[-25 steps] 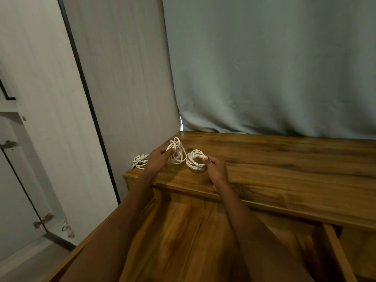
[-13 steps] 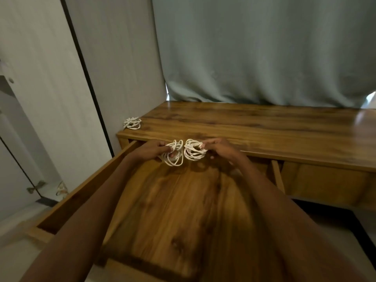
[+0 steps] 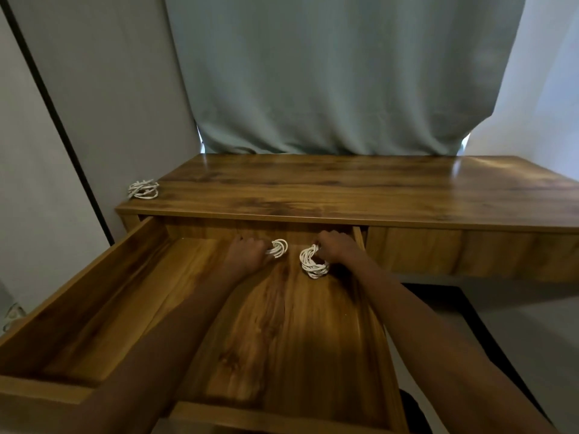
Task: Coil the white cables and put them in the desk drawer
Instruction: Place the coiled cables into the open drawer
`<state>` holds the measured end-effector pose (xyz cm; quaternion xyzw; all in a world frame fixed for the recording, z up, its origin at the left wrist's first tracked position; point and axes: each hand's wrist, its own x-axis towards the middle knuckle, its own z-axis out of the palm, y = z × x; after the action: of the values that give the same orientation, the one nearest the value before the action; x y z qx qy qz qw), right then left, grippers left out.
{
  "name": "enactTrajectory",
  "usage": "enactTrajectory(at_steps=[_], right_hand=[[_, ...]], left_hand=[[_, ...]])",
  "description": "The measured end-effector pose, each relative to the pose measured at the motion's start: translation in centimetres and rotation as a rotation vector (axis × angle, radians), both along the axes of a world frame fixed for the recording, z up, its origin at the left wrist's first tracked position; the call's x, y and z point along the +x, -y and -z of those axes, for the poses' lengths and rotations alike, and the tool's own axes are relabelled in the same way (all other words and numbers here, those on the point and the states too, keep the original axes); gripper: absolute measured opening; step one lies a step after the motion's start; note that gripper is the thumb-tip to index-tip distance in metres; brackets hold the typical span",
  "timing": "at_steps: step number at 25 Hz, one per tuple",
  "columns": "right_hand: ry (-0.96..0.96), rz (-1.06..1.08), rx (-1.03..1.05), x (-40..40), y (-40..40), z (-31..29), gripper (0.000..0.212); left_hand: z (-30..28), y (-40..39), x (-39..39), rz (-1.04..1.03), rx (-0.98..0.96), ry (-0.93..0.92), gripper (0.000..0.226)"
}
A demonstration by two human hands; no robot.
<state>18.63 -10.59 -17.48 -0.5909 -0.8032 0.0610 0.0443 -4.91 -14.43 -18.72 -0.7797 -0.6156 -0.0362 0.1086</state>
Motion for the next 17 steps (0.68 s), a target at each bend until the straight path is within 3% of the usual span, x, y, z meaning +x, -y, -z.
enactTrajectory(at_steps=[4, 7, 13, 17], right_hand=[[0.148, -0.038, 0.049, 0.0, -0.9, 0.7, 0.039], [0.236, -0.08, 0.075, 0.1, -1.3, 0.4, 0.039], [0.046, -0.112, -0.218, 0.1, -2.4, -0.1, 0.047], [0.013, -0.136, -0.164, 0.3, -1.8, -0.7, 0.055]], left_hand=[[1.8, 0.0, 2.2, -0.03, 0.037, -0.09, 0.041], [2.3, -0.4, 3.1, -0.017, 0.033, -0.052, 0.043], [3.3, -1.3, 1.3, 0.124, -0.076, 0.219, 0.063], [3.0, -1.0, -0.6, 0.201, -0.056, 0.358, 0.068]])
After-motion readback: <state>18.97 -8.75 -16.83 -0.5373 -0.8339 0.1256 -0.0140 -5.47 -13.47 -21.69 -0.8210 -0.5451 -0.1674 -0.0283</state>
